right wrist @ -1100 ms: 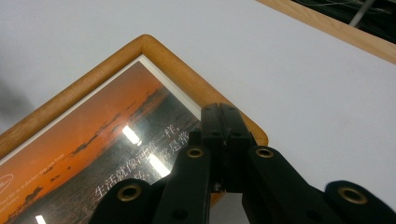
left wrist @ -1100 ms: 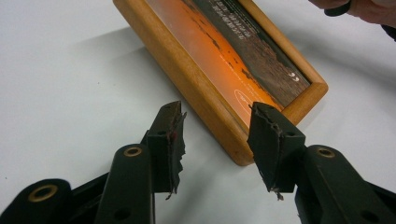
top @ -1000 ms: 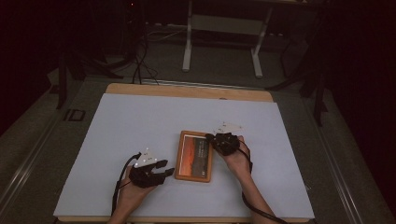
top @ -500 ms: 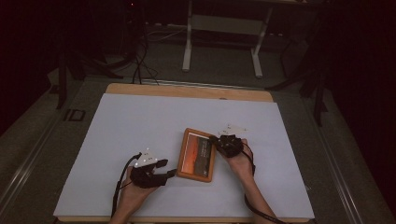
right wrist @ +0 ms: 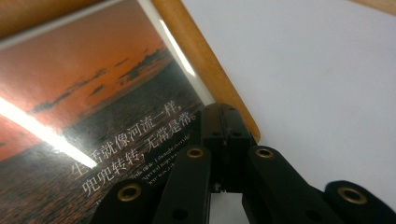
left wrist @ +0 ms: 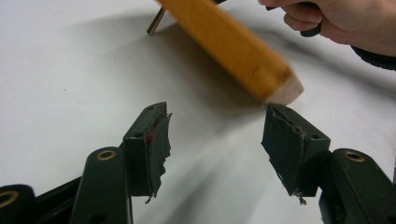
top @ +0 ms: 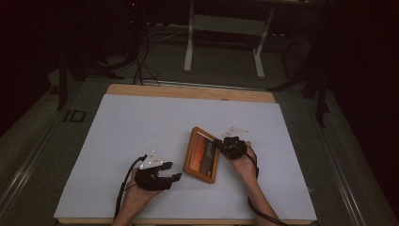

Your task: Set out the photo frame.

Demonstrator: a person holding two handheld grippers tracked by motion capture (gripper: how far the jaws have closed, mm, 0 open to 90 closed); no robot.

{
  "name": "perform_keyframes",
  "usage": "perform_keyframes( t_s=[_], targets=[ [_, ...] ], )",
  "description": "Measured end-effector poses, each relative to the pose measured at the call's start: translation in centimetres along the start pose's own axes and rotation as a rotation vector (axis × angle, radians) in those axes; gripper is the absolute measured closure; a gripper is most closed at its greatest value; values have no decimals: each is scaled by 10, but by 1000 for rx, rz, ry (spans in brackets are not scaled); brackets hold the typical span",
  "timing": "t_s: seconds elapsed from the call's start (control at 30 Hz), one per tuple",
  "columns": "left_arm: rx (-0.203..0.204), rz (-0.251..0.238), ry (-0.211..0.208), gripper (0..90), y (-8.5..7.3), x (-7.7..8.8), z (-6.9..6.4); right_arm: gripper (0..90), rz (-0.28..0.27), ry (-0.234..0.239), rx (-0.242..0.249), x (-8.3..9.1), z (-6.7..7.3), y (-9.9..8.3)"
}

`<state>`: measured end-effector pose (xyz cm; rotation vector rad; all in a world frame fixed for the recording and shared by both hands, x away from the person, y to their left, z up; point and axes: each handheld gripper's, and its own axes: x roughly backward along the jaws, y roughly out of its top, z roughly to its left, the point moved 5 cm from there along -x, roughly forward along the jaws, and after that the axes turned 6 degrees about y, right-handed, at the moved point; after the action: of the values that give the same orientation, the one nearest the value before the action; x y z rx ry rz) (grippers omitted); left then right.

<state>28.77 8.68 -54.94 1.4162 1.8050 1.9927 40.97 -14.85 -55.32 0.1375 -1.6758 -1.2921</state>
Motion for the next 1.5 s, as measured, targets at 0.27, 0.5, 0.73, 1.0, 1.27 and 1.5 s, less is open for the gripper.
perform_keyframes(
  t_s=[0.27,0.5,0.73,1.0,1.27,1.5],
  targets=[
    [15,-8,-30,413,4,-2,-7,900,-7,16,-27,0,-2,-2],
    [32,-4,-43,368,12,-10,-18,900,-13,21,-35,0,-2,-3],
    [66,0,-73,335,26,-22,-28,900,-16,25,-37,0,-2,-3],
    [120,37,-86,389,29,-37,-30,900,-17,23,-37,0,-2,-3],
    [141,45,-112,443,29,-38,-30,900,-21,30,-47,1,-2,-4],
    [142,56,-115,432,31,-41,-34,900,-24,31,-50,1,-2,-4]
  ],
)
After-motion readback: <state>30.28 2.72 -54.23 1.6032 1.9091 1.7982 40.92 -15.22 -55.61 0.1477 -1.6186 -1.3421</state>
